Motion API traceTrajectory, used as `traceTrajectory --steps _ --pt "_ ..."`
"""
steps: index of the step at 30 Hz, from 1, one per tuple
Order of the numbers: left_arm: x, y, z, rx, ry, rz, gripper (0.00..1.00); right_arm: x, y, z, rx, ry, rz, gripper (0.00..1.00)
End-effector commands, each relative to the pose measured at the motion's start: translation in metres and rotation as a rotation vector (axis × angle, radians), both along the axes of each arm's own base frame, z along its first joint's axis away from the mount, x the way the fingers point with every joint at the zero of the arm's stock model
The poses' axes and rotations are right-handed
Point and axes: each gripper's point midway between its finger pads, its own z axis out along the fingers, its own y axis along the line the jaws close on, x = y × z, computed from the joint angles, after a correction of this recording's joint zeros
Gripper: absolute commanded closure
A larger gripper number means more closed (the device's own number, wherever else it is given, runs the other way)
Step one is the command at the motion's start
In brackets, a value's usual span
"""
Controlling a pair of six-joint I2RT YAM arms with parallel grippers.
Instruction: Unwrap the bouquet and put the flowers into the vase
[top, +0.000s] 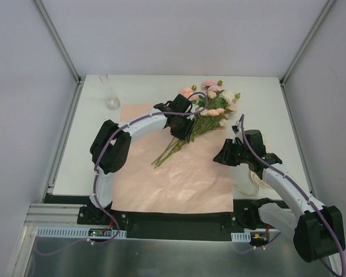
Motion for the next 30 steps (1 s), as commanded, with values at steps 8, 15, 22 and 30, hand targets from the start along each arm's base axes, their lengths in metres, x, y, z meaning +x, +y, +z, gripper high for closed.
traceTrajectory --steps 8,15,22,30 --pt "-0.013 0.005 -0.030 0.091 0.023 -0.052 0.68 0.004 0.006 0.010 0.029 -0.010 0.038 0.73" --pt "-0.017 0.003 -0.037 0.109 0.023 -0.075 0.73 0.004 0.007 0.009 0.034 0.001 0.040 0.73" --pt "-0.016 0.005 -0.045 0.140 0.015 -0.076 0.70 0.004 0.008 0.012 0.036 0.001 0.045 0.73" --pt "-0.023 0.000 -0.048 0.137 0.023 -0.101 0.80 0.004 0.008 0.012 0.037 0.005 0.046 0.73"
